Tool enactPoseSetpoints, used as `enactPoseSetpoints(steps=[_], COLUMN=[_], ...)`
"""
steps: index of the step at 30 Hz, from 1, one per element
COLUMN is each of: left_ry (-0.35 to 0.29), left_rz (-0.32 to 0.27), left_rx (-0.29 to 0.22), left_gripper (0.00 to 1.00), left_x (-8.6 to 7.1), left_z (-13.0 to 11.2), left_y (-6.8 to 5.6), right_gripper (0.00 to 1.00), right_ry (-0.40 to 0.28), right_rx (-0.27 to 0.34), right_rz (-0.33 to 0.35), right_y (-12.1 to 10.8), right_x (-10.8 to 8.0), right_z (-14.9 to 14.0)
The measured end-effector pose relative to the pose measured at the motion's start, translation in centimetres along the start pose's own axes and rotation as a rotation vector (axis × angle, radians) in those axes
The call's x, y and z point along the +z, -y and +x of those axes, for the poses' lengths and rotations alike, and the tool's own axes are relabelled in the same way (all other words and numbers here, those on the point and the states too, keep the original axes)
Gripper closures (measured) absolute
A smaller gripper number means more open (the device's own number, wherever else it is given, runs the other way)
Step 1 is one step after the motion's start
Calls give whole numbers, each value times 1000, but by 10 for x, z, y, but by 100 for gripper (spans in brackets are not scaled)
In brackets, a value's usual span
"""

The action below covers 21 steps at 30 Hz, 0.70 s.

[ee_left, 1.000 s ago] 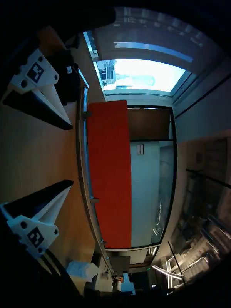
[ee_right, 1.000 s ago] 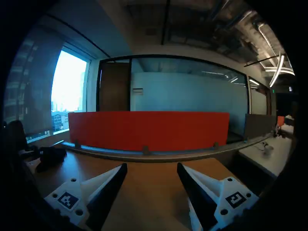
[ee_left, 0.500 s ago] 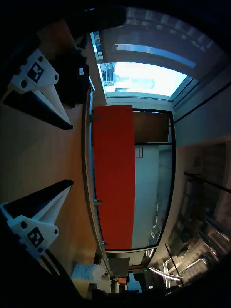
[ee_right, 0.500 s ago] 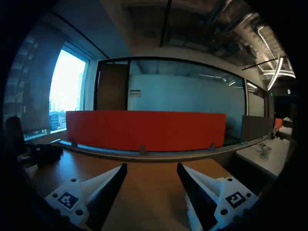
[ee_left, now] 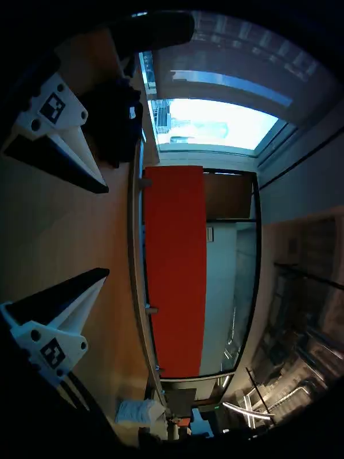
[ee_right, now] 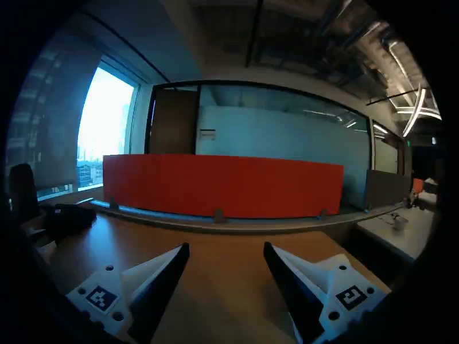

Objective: Fold towel

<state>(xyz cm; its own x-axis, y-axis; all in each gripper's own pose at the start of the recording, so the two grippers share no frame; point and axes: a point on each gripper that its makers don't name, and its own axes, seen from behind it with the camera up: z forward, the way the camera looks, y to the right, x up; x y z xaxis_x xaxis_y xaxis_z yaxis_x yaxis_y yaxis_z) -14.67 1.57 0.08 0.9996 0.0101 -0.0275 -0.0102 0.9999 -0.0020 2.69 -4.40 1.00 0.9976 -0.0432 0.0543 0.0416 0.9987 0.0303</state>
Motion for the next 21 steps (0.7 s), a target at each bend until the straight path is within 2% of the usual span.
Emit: enactPoseSetpoints(steps=[5, 9, 21], left_ry=[6, 11, 14], left_rz=[5, 12, 20], left_rx=[-17, -10, -7], left_gripper=[4, 4, 4], left_x=[-2, -2, -2], left_z=[-7, -8, -7], left_y=[5, 7, 7], right_gripper=[0, 0, 0], right_ry=[5, 8, 6], right_rx=[-6, -6, -14], right_rz=[-5, -7, -4], right_y=[3, 4, 7], right_x=[0, -1, 1], right_z=[-2, -2, 0])
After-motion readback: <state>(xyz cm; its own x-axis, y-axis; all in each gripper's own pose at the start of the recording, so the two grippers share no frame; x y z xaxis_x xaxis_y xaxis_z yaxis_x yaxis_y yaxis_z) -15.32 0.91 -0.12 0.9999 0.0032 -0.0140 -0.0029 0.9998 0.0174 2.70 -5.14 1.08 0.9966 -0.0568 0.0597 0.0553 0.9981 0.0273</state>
